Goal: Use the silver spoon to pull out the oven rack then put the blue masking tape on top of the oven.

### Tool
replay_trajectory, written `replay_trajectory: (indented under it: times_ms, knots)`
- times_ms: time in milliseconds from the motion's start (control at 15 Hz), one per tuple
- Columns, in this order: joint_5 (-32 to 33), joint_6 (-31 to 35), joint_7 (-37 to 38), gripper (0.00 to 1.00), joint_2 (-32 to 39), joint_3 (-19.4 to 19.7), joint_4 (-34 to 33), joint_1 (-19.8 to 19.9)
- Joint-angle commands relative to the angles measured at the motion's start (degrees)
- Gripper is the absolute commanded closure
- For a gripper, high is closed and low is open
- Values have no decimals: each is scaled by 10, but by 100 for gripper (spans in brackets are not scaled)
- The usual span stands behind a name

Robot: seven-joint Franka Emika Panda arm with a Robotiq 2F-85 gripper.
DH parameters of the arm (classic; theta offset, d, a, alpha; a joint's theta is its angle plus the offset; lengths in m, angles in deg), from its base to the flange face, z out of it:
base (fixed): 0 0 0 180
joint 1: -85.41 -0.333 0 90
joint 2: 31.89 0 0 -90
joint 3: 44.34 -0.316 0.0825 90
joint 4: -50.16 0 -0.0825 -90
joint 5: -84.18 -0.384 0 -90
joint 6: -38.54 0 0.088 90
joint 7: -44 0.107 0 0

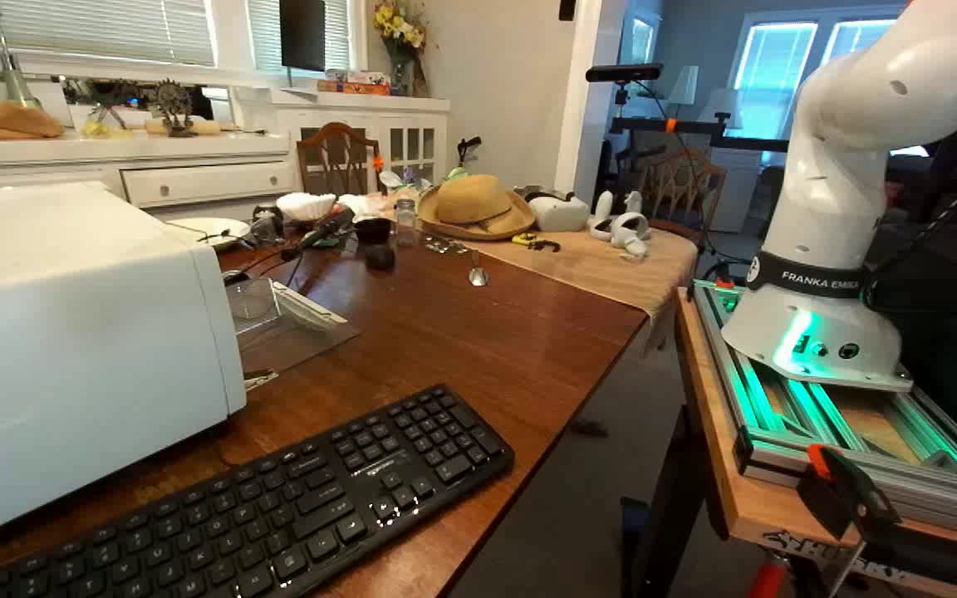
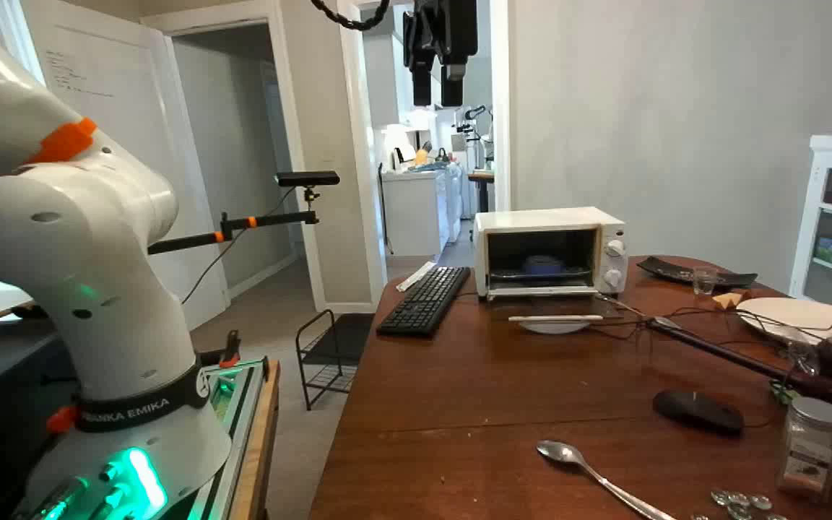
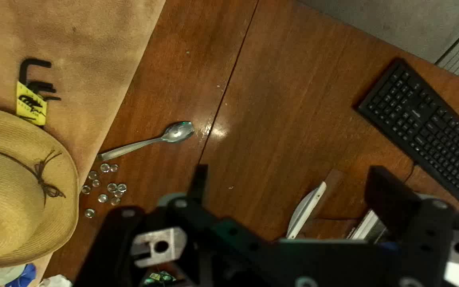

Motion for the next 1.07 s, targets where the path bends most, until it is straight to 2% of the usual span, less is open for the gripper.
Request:
replay_trajectory:
  times_ms: [0, 400, 467, 1000]
  knots:
    - [-3, -1, -3, 0, 1, -6, -1, 8]
    - [-3, -1, -3, 0, 1, -6, -1, 8]
    - [-18, 8, 51, 0, 14, -9, -6, 20]
    - [-72, 171, 192, 0, 126, 10, 9, 79]
